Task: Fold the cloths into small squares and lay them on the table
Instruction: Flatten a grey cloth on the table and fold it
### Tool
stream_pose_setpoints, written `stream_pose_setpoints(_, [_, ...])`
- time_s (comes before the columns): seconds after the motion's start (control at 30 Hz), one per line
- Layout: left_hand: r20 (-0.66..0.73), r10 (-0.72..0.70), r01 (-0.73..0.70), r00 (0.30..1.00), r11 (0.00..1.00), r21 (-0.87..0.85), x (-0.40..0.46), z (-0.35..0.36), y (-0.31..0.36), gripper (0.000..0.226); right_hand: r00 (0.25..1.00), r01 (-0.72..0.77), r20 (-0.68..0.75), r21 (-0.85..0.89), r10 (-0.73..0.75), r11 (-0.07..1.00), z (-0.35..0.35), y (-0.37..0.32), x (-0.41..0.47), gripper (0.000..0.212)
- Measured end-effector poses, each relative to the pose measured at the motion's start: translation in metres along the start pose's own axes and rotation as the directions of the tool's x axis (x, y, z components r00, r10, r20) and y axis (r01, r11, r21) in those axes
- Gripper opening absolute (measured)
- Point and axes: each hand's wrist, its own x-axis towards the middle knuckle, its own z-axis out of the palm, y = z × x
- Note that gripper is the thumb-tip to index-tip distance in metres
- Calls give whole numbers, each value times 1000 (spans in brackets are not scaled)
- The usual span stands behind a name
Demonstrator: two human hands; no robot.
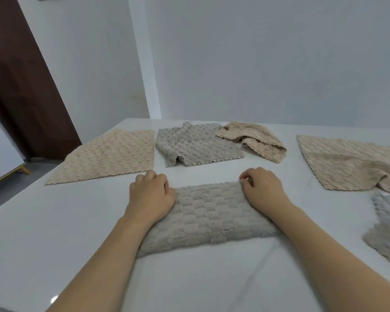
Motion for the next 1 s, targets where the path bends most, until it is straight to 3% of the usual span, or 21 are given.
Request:
stream_pose_setpoints(0.1, [42,40,-38,998,998,-40,9,6,-7,14,999,0,-48,-10,0,1000,8,10,7,13])
stream_pose_setpoints(0.3, [137,153,-139,979,985,-104,6,-9,-9,14,998,29,56,-32,-27,999,8,9,13,17])
stream_pose_setpoints(0.5, [112,109,-60,988,928,-369,5,-13,-13,16,998,-47,57,286,32,957,-1,12,15,17])
stream_pose_setpoints(0.57, [90,81,-42,993,926,-374,5,-12,-14,12,996,-81,67,355,61,931,-2,12,15,14])
stream_pose_setpoints(0.73, [15,176,-169,984,963,-210,7,1,-16,10,999,-5,46,153,-2,988,3,16,19,6])
stream_pose_setpoints(0.9, [40,122,-112,992,975,-189,8,0,-15,11,995,1,97,1,-1,1000,4,16,20,11])
stream_pose_setpoints(1.0, [25,136,-128,990,969,-210,7,-3,-12,15,993,-14,122,22,11,1000,0,13,18,15])
